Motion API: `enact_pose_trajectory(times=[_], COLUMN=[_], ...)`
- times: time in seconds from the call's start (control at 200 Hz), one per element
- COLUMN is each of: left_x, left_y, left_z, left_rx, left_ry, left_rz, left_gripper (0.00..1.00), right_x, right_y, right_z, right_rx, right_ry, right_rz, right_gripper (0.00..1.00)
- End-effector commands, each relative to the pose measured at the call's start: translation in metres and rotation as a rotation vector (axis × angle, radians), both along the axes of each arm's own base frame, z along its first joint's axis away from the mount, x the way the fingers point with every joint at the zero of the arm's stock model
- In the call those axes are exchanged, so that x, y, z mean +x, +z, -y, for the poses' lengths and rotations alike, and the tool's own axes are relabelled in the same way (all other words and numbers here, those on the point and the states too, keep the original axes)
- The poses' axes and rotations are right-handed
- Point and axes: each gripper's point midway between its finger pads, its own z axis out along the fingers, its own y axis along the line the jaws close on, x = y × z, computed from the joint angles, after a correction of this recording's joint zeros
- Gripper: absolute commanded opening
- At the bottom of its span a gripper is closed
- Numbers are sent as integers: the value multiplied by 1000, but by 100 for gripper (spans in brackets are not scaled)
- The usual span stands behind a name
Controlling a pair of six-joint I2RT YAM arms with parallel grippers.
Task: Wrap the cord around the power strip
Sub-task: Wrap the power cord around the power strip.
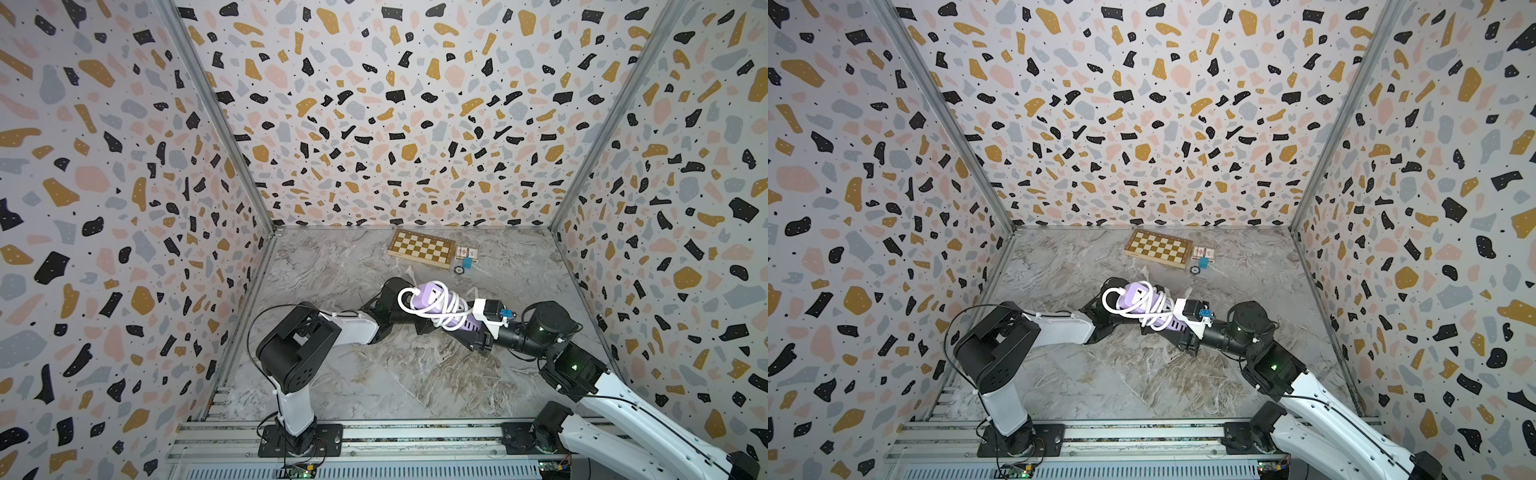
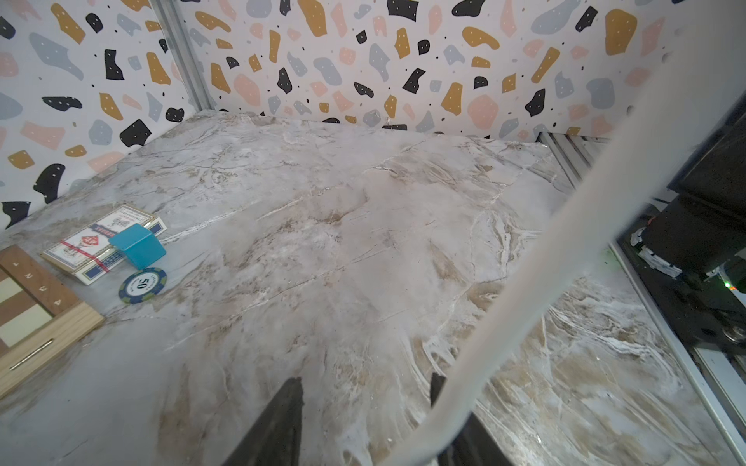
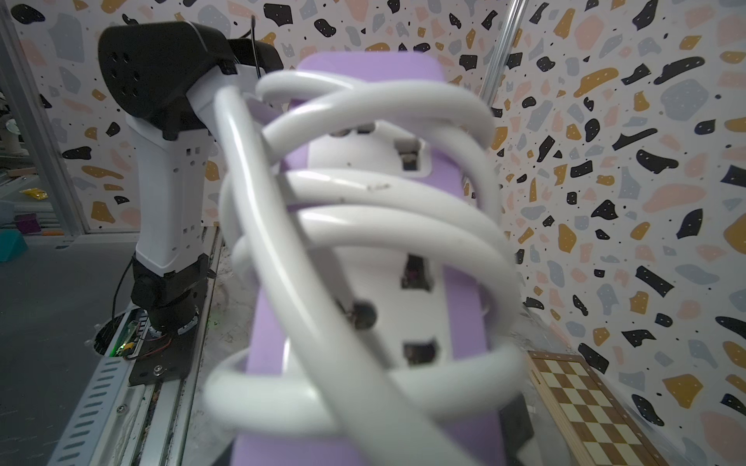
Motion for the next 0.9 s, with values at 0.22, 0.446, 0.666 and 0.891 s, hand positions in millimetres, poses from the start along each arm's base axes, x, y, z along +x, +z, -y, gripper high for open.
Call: enact_pose_trajectory(times=[0.22,0.446,0.666,0.891], left_x=[54,64,30,-44], left_y=[27,34,45,74], left_z=[-37,-101,-136,-115], left_rx=[23,124,134,176], left_ry=[395,646,690,381], left_rz=[164,171,143,227], left_gripper=[3,0,0,0], right_x=[8,41,92,127], right_y=[47,43,37,7], right_z=[17,49,109,147], right_rx=[71,69,101,56], right_ry=[-89,-286,-611,-782], right_rz=[64,20,-66,-170], right_gripper=[0,0,0,0])
